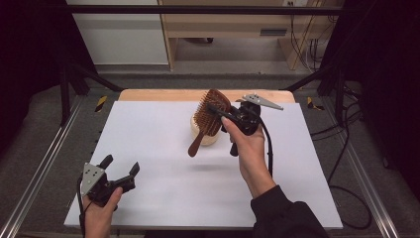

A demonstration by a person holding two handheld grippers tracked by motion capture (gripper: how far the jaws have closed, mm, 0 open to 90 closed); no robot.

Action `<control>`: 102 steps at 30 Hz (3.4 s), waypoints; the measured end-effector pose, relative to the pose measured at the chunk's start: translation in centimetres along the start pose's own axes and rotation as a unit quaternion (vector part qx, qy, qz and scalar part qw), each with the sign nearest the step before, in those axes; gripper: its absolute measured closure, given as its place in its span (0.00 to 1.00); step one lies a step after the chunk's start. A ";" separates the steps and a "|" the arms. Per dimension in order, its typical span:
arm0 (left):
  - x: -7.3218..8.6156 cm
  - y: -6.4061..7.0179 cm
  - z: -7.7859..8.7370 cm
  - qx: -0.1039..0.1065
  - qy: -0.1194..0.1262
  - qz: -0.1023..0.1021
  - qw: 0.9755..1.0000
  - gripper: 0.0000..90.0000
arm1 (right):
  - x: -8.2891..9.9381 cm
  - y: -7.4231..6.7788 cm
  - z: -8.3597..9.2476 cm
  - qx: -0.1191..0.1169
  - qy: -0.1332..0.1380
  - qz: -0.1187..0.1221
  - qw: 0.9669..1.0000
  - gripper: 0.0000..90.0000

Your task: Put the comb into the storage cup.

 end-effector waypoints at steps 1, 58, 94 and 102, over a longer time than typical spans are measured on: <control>0.0 -0.2 -0.1 -0.003 0.000 0.001 1.000 0.04 | -0.2 -0.1 -0.1 -0.001 0.001 -0.003 1.000 0.58; 0.6 -0.6 -0.8 0.015 -0.005 0.006 1.000 0.02 | -7.0 1.7 -3.4 0.041 0.058 0.009 0.997 0.57; 0.8 -0.2 -1.1 0.036 -0.008 -0.012 0.999 0.02 | -8.9 2.4 -2.9 0.077 0.060 0.052 0.994 0.58; 0.8 -0.3 -1.1 0.037 -0.008 -0.013 0.999 0.02 | -8.8 3.1 -3.0 0.091 0.058 0.059 0.992 0.57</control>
Point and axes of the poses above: each handheld gripper's, and its own axes: z roughly backward along the jaws, x roughly out of its underside, y roughly to its right, the point moved 8 cm from there along -z, roughly forward along the jaws, and after that the axes turned 2 degrees about -x, right-handed, at the moved point
